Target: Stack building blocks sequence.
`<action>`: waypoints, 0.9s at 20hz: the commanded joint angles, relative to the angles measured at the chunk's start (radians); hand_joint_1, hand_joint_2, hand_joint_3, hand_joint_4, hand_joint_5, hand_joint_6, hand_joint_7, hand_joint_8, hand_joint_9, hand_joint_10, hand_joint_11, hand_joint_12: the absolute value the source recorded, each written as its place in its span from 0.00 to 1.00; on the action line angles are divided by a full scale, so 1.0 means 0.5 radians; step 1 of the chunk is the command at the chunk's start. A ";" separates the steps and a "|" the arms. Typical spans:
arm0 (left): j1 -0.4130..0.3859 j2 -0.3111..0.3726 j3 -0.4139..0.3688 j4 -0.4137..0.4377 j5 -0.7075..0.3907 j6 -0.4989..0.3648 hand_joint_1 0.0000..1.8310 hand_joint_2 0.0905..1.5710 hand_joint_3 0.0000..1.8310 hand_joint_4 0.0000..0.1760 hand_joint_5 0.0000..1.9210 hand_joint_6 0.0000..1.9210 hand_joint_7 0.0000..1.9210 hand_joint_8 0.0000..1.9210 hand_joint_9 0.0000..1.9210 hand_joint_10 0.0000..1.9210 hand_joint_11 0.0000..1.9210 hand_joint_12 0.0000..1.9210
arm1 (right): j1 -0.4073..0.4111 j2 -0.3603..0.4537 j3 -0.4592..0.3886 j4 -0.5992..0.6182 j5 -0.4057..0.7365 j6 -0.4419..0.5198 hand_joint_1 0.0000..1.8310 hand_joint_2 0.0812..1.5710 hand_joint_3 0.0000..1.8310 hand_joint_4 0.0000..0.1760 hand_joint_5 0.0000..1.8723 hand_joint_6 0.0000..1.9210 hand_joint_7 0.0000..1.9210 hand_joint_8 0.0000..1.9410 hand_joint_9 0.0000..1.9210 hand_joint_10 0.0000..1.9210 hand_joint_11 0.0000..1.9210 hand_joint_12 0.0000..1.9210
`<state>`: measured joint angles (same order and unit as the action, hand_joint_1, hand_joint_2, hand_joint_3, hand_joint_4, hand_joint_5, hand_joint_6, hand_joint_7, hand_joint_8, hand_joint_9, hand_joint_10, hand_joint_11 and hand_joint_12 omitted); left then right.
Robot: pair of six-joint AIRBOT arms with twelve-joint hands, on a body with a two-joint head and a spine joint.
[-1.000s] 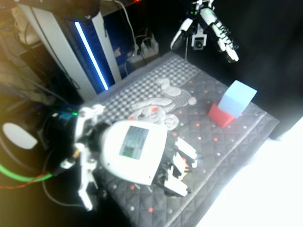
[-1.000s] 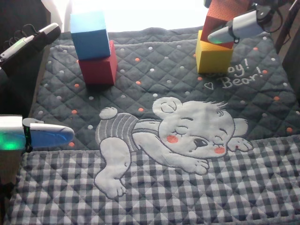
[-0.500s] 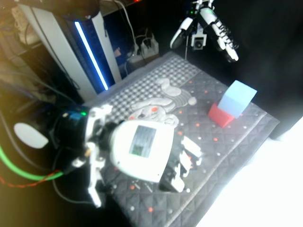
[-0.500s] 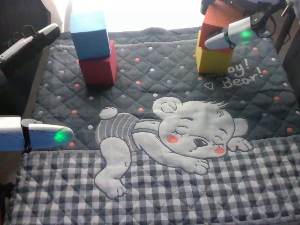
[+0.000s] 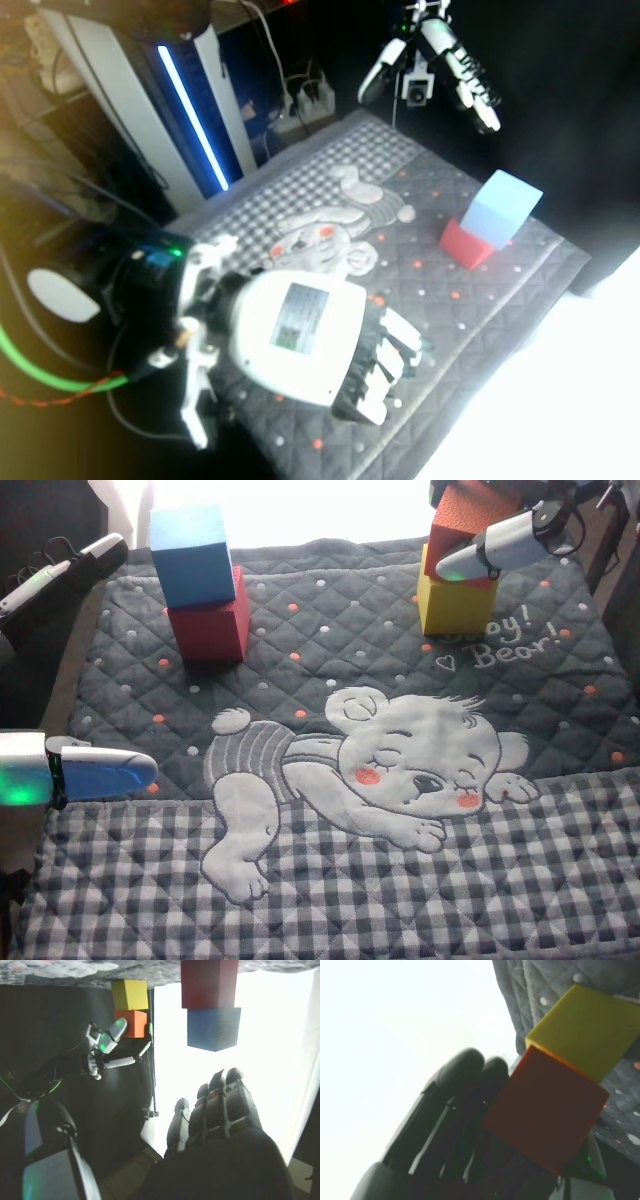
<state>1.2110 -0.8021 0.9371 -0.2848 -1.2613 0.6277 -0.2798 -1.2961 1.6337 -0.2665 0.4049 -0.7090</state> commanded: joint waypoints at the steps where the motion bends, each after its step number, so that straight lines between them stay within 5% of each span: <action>1: -0.011 -0.003 0.013 -0.009 -0.255 -0.022 0.42 0.42 0.00 0.86 0.00 0.00 0.00 0.00 0.00 0.00 0.00 0.00 | 0.003 0.017 0.014 0.020 0.167 -0.021 0.65 0.74 0.00 0.03 0.42 0.65 0.47 0.59 0.58 0.44 0.51 0.62; 2: -0.008 -0.003 0.012 -0.009 -0.256 -0.023 0.41 0.42 0.00 0.86 0.00 0.00 0.00 0.00 0.00 0.00 0.00 0.00 | 0.000 0.022 0.013 0.021 0.167 -0.021 0.62 0.72 0.00 0.00 0.34 0.29 0.34 0.27 0.47 0.24 0.47 0.51; 3: -0.007 -0.003 0.012 -0.010 -0.257 -0.023 0.41 0.42 0.00 0.86 0.00 0.00 0.00 0.00 0.00 0.00 0.00 0.00 | 0.000 0.024 0.012 0.021 0.167 -0.021 0.62 0.72 0.00 0.00 0.34 0.29 0.34 0.27 0.47 0.24 0.47 0.51; 4: -0.006 -0.003 0.012 -0.011 -0.257 -0.023 0.42 0.43 0.00 0.97 0.00 0.00 0.00 0.00 0.00 0.00 0.00 0.00 | 0.000 0.029 0.009 0.026 0.167 -0.021 0.61 0.70 0.00 0.00 0.33 0.10 0.36 0.09 0.45 0.14 0.42 0.46; 5: -0.005 -0.003 0.012 -0.012 -0.257 -0.024 0.42 0.43 0.00 0.99 0.00 0.00 0.00 0.00 0.00 0.00 0.00 0.00 | 0.000 0.033 0.007 0.026 0.167 -0.021 0.60 0.68 0.00 0.00 0.28 0.03 0.33 0.02 0.40 0.06 0.36 0.40; 7: -0.005 -0.003 0.012 -0.013 -0.257 -0.026 0.43 0.42 0.00 0.99 0.00 0.00 0.00 0.00 0.00 0.00 0.00 0.00 | -0.001 0.041 0.002 0.026 0.167 -0.021 0.58 0.65 0.00 0.01 0.19 0.00 0.32 0.00 0.36 0.01 0.24 0.35; 9: -0.005 -0.003 0.012 -0.013 -0.259 -0.030 0.44 0.43 0.00 0.99 0.00 0.00 0.00 0.00 0.00 0.00 0.00 0.00 | -0.004 0.046 -0.002 0.026 0.167 -0.021 0.54 0.64 0.00 0.33 0.11 0.00 0.25 0.00 0.28 0.00 0.14 0.44; 10: -0.003 -0.003 0.012 -0.013 -0.259 -0.031 0.44 0.43 0.01 0.87 0.00 0.00 0.00 0.00 0.00 0.00 0.00 0.00 | -0.007 0.049 -0.004 0.027 0.167 -0.021 0.53 0.64 0.00 0.42 0.09 0.00 0.23 0.00 0.26 0.00 0.10 0.50; 13: -0.001 -0.003 0.012 -0.015 -0.260 -0.031 0.43 0.43 0.01 0.86 0.00 0.00 0.00 0.00 0.00 0.00 0.00 0.00 | -0.015 0.057 -0.007 0.044 0.167 -0.021 0.50 0.64 0.00 0.46 0.06 0.00 0.20 0.00 0.20 0.00 0.00 0.53; 16: 0.002 -0.003 0.012 -0.018 -0.264 -0.031 0.43 0.44 0.01 0.80 0.00 0.00 0.00 0.00 0.00 0.00 0.00 0.00 | -0.027 0.066 -0.013 0.068 0.169 -0.021 0.50 0.65 0.00 0.52 0.06 0.00 0.20 0.00 0.18 0.00 0.00 0.45; 18: 0.004 -0.003 0.011 -0.020 -0.266 -0.031 0.44 0.44 0.01 0.89 0.00 0.00 0.00 0.00 0.00 0.00 0.00 0.00 | -0.038 0.077 -0.030 0.087 0.173 -0.021 0.49 0.65 0.00 0.51 0.06 0.00 0.20 0.00 0.17 0.00 0.00 0.44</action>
<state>1.2156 -0.8021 0.9371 -0.2893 -1.2636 0.6231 -0.3046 -1.2682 1.6173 -0.2417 0.3912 -0.7147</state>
